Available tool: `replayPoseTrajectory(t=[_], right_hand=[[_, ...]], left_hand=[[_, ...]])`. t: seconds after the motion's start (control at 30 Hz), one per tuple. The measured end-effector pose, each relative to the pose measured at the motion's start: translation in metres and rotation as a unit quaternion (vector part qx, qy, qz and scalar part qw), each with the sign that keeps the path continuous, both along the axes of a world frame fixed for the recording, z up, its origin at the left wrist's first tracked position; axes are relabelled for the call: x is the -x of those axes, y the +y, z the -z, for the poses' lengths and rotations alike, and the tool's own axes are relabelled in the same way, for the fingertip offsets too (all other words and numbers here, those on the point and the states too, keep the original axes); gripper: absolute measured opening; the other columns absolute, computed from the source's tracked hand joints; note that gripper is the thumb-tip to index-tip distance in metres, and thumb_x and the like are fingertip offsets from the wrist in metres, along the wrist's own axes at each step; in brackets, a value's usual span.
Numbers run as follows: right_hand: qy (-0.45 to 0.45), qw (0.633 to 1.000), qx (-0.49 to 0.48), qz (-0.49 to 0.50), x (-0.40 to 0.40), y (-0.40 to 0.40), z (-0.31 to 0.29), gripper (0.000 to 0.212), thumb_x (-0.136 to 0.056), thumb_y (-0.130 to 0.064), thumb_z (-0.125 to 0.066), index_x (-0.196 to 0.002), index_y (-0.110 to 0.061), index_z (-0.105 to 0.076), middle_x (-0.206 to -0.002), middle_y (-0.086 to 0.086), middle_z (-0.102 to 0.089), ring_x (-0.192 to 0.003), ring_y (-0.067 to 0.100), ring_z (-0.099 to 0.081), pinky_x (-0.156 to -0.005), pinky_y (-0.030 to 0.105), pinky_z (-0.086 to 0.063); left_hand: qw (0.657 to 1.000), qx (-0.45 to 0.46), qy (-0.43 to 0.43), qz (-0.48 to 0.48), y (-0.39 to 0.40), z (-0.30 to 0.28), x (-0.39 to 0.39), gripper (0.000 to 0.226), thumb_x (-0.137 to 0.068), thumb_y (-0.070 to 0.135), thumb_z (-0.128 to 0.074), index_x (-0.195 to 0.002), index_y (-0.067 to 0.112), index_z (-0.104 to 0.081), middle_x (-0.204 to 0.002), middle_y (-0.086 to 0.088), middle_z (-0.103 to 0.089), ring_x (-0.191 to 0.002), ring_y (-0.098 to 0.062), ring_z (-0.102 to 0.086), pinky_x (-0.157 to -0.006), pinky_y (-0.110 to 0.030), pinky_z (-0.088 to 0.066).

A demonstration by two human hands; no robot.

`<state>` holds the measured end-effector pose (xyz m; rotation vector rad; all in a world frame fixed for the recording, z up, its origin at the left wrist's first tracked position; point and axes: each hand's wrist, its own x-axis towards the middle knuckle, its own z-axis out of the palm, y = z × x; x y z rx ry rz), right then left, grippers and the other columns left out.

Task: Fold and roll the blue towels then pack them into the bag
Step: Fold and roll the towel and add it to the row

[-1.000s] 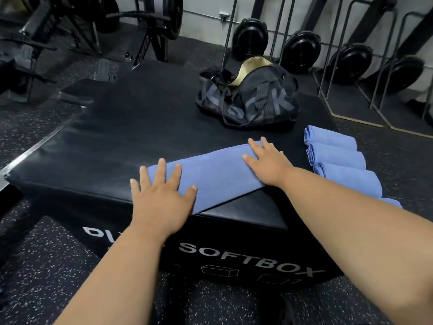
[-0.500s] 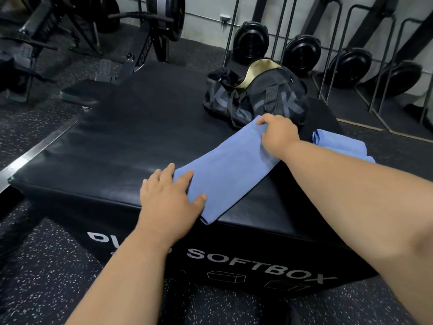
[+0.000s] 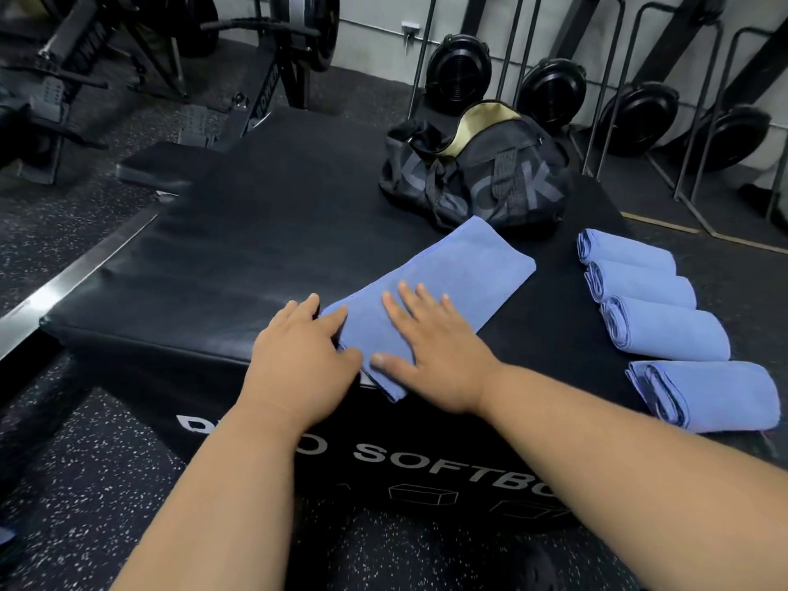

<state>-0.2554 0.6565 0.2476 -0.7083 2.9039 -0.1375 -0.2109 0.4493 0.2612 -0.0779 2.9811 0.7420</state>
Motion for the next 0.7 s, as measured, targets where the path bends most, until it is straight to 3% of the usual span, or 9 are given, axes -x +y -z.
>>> replayPoseTrajectory(t=[0.07, 0.17, 0.33, 0.43, 0.5, 0.6, 0.7], right_hand=[[-0.006, 1.0, 0.008, -0.028, -0.022, -0.008, 0.0, 0.105, -0.088, -0.087, -0.017, -0.169, -0.023, -0.001, -0.177, 0.003, 0.007, -0.163, 0.024, 0.009, -0.131, 0.047, 0.005], [0.003, 0.999, 0.034, -0.038, -0.045, -0.013, 0.006, 0.106, -0.088, -0.085, -0.033, -0.17, -0.024, -0.004, -0.177, 0.003, 0.002, -0.163, 0.025, 0.007, -0.13, 0.042, 0.007], [0.052, 0.997, 0.055, -0.027, -0.056, -0.016, 0.016, 0.076, -0.104, -0.05, -0.056, -0.167, -0.02, -0.026, -0.174, 0.012, -0.019, -0.161, 0.038, -0.015, -0.129, 0.045, -0.003], [0.065, 0.996, 0.055, -0.031, -0.057, -0.016, 0.016, 0.062, -0.109, -0.041, -0.048, -0.163, -0.015, -0.035, -0.17, 0.015, -0.031, -0.157, 0.041, -0.026, -0.128, 0.049, -0.015], [0.047, 0.996, 0.079, -0.023, -0.059, -0.014, 0.012, 0.056, -0.111, -0.041, -0.04, -0.161, -0.015, -0.04, -0.168, 0.011, -0.035, -0.158, 0.037, -0.026, -0.129, 0.044, -0.013], [0.004, 0.989, 0.15, -0.004, -0.067, -0.005, 0.002, 0.047, -0.113, -0.035, -0.043, -0.157, -0.018, -0.047, -0.167, 0.001, -0.04, -0.159, 0.023, -0.025, -0.13, 0.033, -0.008], [-0.011, 0.98, 0.196, 0.02, -0.081, 0.015, -0.008, 0.042, -0.112, -0.037, -0.044, -0.152, -0.026, -0.055, -0.157, -0.009, -0.053, -0.152, 0.008, -0.038, -0.127, 0.019, -0.014]], left_hand=[[1.0, -0.012, 0.014, 0.002, -0.007, 0.001, -0.002, 0.051, -0.097, 0.038, -0.053, -0.147, 0.036, -0.054, -0.167, -0.001, -0.036, -0.153, -0.023, -0.027, -0.121, -0.039, -0.031], [0.999, -0.034, 0.016, -0.003, -0.01, -0.001, -0.005, 0.052, -0.099, 0.03, -0.053, -0.152, 0.036, -0.052, -0.17, 0.001, -0.032, -0.158, -0.021, -0.021, -0.125, -0.037, -0.023], [0.999, -0.046, 0.018, -0.008, -0.012, 0.0, -0.009, 0.055, -0.099, 0.029, -0.052, -0.154, 0.034, -0.049, -0.171, 0.001, -0.03, -0.16, -0.021, -0.018, -0.127, -0.037, -0.019], [0.998, -0.065, 0.018, -0.006, -0.014, 0.0, -0.011, 0.057, -0.098, 0.029, -0.055, -0.154, 0.035, -0.05, -0.17, 0.002, -0.031, -0.159, -0.021, -0.018, -0.128, -0.037, -0.019], [0.997, -0.079, 0.024, 0.012, -0.014, -0.001, -0.012, 0.06, -0.094, 0.03, -0.061, -0.152, 0.04, -0.051, -0.169, 0.004, -0.032, -0.159, -0.021, -0.018, -0.129, -0.038, -0.017], [0.992, -0.109, 0.024, 0.066, -0.013, 0.0, -0.015, 0.069, -0.085, 0.026, -0.069, -0.148, 0.05, -0.051, -0.17, 0.007, -0.026, -0.16, -0.021, -0.011, -0.13, -0.045, -0.013], [0.984, -0.116, 0.007, 0.131, -0.008, 0.002, -0.017, 0.071, -0.083, 0.023, -0.072, -0.143, 0.056, -0.053, -0.172, 0.013, -0.017, -0.161, -0.016, -0.002, -0.13, -0.043, -0.013]])
